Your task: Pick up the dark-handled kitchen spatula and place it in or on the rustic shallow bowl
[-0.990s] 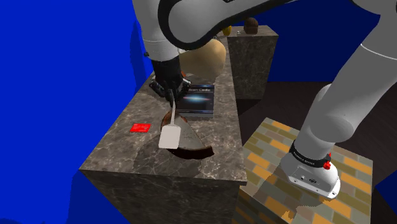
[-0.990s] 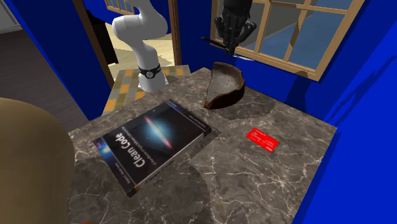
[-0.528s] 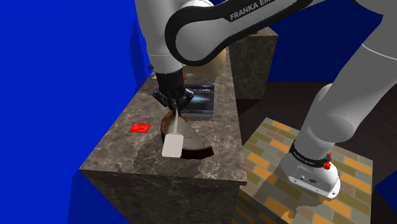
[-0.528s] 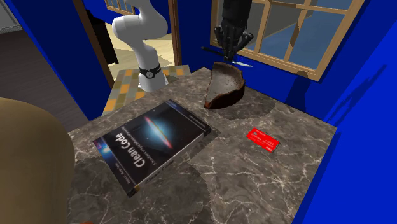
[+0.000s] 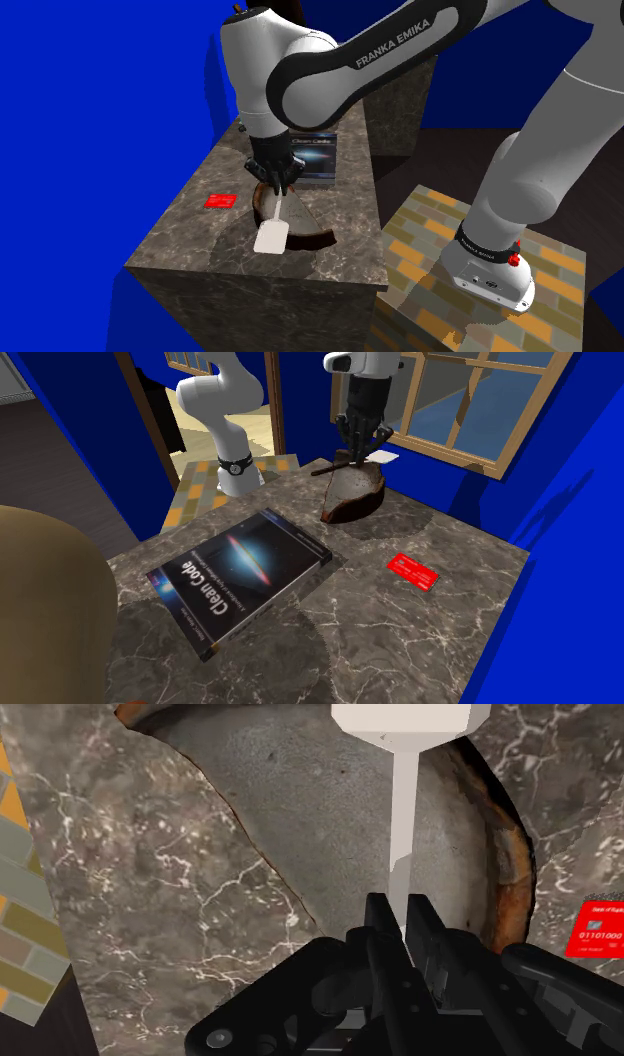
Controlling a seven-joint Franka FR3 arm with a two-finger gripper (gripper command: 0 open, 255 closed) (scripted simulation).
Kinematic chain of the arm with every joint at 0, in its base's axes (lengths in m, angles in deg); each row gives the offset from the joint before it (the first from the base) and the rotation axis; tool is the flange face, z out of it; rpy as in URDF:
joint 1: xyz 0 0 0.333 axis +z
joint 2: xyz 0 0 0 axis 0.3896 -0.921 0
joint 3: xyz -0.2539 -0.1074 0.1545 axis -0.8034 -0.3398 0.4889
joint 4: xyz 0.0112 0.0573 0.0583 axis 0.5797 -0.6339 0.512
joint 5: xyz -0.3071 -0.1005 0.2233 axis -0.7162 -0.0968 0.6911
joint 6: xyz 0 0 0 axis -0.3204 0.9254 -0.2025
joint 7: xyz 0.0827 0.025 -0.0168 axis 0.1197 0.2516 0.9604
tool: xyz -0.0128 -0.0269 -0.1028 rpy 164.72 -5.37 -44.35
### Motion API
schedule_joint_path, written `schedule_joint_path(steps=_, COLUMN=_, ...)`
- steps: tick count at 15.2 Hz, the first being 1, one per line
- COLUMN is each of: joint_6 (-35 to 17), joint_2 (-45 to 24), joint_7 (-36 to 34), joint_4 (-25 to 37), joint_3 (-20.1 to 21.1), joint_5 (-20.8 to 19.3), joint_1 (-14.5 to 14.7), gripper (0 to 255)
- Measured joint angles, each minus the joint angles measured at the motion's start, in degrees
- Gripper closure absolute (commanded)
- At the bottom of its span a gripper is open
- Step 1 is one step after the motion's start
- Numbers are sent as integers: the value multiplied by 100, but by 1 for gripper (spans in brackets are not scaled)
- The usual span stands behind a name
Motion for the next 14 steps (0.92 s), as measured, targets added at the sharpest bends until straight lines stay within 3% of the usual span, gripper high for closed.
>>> schedule_joint_path(steps=7, joint_6=-163, joint_2=-59, joint_7=-30, joint_4=-112, joint_3=15, joint_5=-33, joint_1=-2, gripper=255)
schedule_joint_path(steps=8, joint_6=-164, joint_2=-59, joint_7=-30, joint_4=-112, joint_3=15, joint_5=-33, joint_1=-2, gripper=0)
schedule_joint_path(steps=14, joint_6=-165, joint_2=-60, joint_7=-31, joint_4=-112, joint_3=16, joint_5=-34, joint_1=-1, gripper=0)
